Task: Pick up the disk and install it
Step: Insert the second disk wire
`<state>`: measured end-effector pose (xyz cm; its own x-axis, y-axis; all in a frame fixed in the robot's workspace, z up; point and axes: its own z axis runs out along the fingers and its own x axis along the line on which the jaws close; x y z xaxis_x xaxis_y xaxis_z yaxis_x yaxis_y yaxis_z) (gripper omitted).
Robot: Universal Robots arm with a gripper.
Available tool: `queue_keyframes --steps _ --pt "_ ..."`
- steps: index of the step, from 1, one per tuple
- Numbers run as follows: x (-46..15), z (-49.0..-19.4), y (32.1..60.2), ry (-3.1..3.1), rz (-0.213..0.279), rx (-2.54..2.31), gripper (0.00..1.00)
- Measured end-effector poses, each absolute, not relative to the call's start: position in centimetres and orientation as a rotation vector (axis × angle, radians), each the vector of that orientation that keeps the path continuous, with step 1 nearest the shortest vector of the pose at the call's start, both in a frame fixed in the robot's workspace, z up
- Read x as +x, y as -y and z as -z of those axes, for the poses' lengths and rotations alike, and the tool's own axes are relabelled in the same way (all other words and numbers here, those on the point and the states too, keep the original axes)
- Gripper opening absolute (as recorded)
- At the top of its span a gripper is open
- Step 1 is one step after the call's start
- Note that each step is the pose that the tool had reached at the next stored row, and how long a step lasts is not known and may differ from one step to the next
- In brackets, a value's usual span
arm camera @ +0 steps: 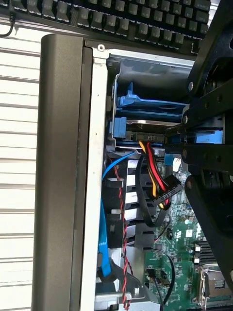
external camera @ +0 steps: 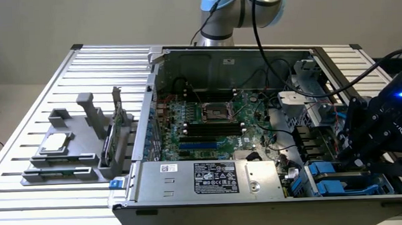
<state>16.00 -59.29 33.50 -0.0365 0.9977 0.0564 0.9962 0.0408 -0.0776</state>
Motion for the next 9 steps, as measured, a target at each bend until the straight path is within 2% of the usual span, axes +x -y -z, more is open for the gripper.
queue_keyframes --steps 1,2,9 --pt "16.0 -33.6 59.3 2.196 -0.026 -2.112 0.24" --pt "16.0 -33.8 59.3 2.196 -0.026 -2.112 0.31" --pt "15.6 -35.3 59.3 2.190 -0.017 -2.106 0.31"
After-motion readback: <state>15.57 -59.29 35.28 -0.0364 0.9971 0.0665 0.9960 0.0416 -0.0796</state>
